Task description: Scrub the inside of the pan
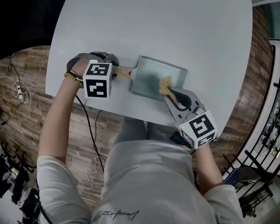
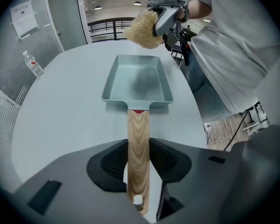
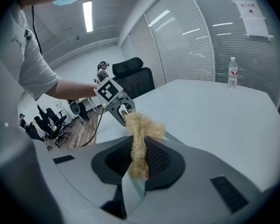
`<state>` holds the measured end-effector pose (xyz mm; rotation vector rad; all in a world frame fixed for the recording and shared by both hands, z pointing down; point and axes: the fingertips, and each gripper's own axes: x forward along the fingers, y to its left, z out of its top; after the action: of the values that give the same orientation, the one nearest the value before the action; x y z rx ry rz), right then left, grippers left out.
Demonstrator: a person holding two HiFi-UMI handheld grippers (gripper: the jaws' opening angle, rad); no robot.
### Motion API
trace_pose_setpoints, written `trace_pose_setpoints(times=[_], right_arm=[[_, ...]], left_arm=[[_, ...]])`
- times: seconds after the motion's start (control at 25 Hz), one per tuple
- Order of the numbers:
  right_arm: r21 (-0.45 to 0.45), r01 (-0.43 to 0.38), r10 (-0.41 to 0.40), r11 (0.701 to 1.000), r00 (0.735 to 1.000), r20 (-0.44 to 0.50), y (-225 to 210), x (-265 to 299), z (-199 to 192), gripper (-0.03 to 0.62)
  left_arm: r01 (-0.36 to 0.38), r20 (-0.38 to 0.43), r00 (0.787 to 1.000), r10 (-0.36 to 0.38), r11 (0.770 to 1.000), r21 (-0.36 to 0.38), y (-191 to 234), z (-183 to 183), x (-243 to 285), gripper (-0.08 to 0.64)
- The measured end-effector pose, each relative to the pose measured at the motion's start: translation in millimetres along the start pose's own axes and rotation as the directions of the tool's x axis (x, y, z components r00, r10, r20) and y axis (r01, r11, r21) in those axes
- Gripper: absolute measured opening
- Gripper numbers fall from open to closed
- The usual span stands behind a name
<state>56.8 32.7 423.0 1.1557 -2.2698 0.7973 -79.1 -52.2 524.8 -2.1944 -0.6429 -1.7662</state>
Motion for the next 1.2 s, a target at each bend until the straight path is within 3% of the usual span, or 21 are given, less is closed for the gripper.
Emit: trace_pose_setpoints(times=[0.16, 0.32, 0.48, 0.64, 0.84, 1.0, 1.2], right_arm=[[-0.053, 0.003, -0.007, 0.999, 0.998, -0.068, -11.4, 6.4, -5.1, 0.072], [-0.186, -0.002, -0.030, 0.983, 0.984, -0.173, -22.7, 26.8, -5.2, 0.072], [-0.354, -0.081, -0.033, 0.932, 0.952, -0.306, -21.5, 50.0, -13.2, 0.072], [-0.456, -0.147, -0.063, 0.878, 0.908, -0.414, -21.1, 80.1, -23.2, 0.072], [-0.497, -0.208, -0.091, 0.842, 0.854, -0.512, -25.3, 109.2, -37.8, 0.069], [-0.531, -0.219, -0.131, 0.819, 0.829, -0.544, -32.6, 116.7, -47.2, 0.067], [-0.514, -0.271, -0.106, 0.814, 0.800, -0.590, -32.0, 126.3, -49.0, 0.068]], left_arm=[[0.010, -0.002, 1.000, -0.010, 1.000, -0.025, -7.2, 4.8, -1.2, 0.150], [0.000, -0.014, 1.000, -0.001, 0.998, -0.055, -11.7, 7.9, 0.0, 0.150], [-0.014, -0.014, 1.000, 0.013, 0.996, -0.090, -18.5, 13.7, 0.3, 0.150], [-0.019, -0.010, 1.000, 0.018, 0.994, -0.106, -19.7, 15.0, 0.1, 0.150], [-0.024, 0.003, 1.000, 0.025, 0.992, -0.122, -19.8, 16.1, -1.4, 0.150], [-0.025, 0.005, 1.000, 0.026, 0.992, -0.125, -20.2, 21.0, -1.3, 0.150], [-0.030, 0.014, 0.999, 0.032, 0.989, -0.143, -18.5, 15.7, -0.4, 0.150]])
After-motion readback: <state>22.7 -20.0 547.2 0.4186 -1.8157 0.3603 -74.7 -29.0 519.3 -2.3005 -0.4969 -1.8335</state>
